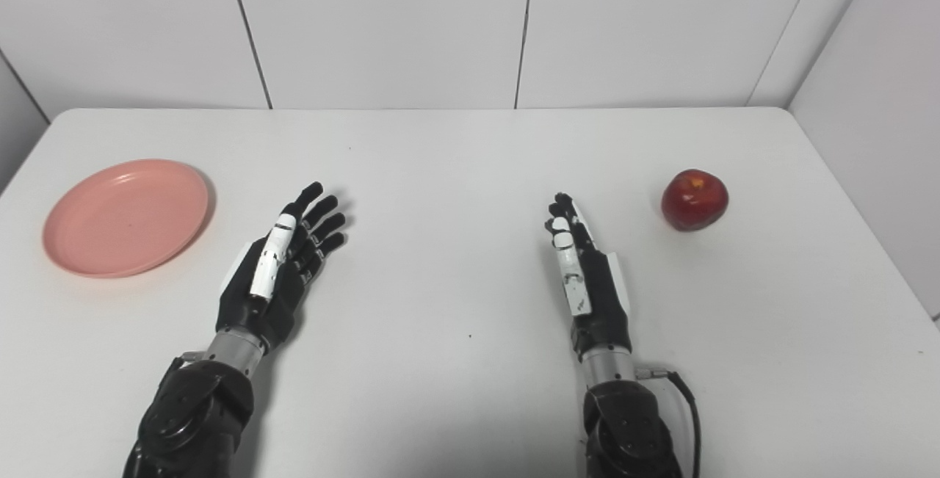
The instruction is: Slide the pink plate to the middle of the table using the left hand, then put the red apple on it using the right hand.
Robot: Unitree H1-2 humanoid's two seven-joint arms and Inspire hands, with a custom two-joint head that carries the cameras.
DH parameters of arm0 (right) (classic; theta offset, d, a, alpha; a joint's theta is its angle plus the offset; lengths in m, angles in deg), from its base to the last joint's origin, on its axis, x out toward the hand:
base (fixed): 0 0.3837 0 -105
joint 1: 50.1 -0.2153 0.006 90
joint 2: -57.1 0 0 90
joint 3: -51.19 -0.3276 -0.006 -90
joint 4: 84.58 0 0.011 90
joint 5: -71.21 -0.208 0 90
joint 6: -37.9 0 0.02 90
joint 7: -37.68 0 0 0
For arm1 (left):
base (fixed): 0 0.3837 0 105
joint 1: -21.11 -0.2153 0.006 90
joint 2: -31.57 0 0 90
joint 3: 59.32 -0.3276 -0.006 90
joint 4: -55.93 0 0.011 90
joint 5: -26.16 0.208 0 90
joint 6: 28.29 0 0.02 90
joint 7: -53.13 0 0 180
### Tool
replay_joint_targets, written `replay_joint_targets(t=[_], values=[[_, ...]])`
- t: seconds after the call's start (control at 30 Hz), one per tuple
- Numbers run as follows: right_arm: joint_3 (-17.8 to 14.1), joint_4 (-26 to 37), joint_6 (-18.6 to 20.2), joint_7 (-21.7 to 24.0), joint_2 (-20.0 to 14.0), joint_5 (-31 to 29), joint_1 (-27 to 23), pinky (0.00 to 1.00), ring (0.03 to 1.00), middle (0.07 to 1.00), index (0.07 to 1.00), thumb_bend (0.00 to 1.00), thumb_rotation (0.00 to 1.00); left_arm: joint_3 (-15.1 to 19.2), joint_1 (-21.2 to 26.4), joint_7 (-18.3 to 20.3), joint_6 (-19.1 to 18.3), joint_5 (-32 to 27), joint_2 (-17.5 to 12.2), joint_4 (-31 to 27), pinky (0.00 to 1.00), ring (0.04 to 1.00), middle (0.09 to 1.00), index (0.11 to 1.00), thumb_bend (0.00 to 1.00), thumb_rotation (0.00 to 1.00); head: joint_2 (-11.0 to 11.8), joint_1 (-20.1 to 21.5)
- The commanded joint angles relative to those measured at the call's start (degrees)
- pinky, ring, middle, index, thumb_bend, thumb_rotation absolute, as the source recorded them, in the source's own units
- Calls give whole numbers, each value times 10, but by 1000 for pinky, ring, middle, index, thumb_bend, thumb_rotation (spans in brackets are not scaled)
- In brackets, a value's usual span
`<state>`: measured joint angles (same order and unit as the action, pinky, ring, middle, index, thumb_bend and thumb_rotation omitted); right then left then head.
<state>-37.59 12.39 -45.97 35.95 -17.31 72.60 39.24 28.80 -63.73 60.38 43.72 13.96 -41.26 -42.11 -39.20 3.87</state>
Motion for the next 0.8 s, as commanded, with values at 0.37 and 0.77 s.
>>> replay_joint_targets(t=[0.37, 0.77], values=[[0, 6, -24, 0, 3, -3, -12, 981, 920, 933, 933, 257, 1000, 0, 18, 5, 27, -8, 6, -13, 922, 912, 931, 915, 411, 883, 1, -1], [0, 5, -28, 1, 2, 0, -12, 962, 915, 930, 931, 252, 1000, 0, 18, 5, 25, -5, 5, -14, 922, 913, 931, 916, 407, 891, 0, -1]])
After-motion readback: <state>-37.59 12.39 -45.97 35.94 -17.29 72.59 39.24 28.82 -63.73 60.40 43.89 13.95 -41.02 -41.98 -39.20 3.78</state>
